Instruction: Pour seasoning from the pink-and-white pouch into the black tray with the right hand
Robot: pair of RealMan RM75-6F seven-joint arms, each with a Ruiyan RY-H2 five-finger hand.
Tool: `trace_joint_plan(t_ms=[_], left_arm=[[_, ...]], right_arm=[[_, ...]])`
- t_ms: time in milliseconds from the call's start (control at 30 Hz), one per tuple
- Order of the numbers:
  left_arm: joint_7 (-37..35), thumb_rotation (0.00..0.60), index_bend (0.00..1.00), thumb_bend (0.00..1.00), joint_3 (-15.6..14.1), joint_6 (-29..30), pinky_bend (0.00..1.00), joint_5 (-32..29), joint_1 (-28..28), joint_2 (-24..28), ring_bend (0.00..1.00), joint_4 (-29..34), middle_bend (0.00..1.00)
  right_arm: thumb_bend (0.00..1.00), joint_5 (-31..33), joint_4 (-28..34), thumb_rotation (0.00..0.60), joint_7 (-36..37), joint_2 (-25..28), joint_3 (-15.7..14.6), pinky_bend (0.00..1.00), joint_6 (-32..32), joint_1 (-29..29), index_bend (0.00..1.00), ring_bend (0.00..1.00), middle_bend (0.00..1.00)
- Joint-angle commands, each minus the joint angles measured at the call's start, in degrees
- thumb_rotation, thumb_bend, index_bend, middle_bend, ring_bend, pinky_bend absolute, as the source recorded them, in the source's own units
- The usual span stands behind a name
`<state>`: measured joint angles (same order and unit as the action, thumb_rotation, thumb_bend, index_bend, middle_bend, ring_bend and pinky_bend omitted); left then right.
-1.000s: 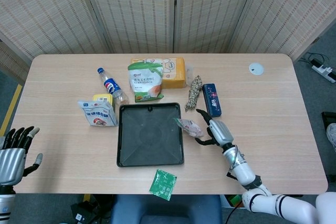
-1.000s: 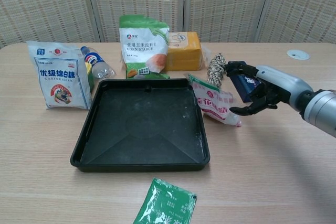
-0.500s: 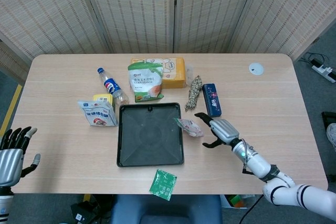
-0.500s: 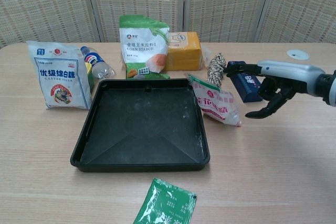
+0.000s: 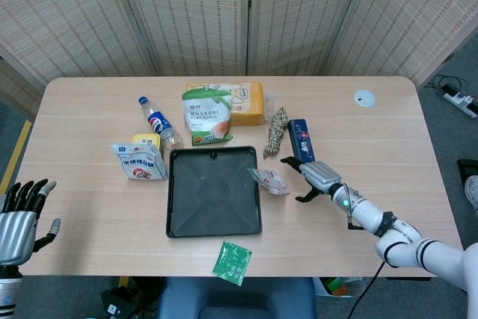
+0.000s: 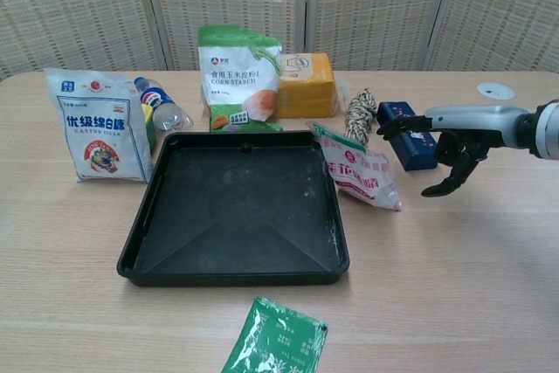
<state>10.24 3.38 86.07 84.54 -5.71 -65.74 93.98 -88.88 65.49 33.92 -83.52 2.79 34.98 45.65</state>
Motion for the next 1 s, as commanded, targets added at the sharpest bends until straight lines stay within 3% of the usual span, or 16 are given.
trace_joint_plan(t_ms=[33,400,733,1000], left_arm=[[0.63,0.600,0.15,0.44,0.09,0.10,0.00,-0.13,0.02,0.26,0.10,0.60,0.13],[2.47,0.600,0.15,0.44,0.17,-0.20,0.00,-0.49,-0.14,0.70,0.10,2.11,0.13],[2.80,0.600,0.15,0.44,0.20,-0.31,0.00,-0.78,-0.15,0.84,0.10,2.33,0.13],[2.03,0.600,0.15,0.44,0.13,-0.22,0.00,-0.89,0.02,0.64,0.10,1.59,0.13]], right_arm=[[0.27,-2.17,-4.85,0.600,4.31,-3.69,-1.64,0.89,0.08,1.83,0.00,0.87,0.10],[0.27,-7.13,-16.39,0.600,14.52,-10.95,-5.85,0.89,3.94,4.94,0.04,0.87,0.12],[0.27,-7.53,-22.34,0.600,19.02,-14.75,-7.54,0.89,5.37,6.27,0.14,0.87,0.15],[0.27,-5.91,-24.99,0.600,22.71,-17.06,-7.19,0.89,7.93,5.45,0.36,0.90,0.28]])
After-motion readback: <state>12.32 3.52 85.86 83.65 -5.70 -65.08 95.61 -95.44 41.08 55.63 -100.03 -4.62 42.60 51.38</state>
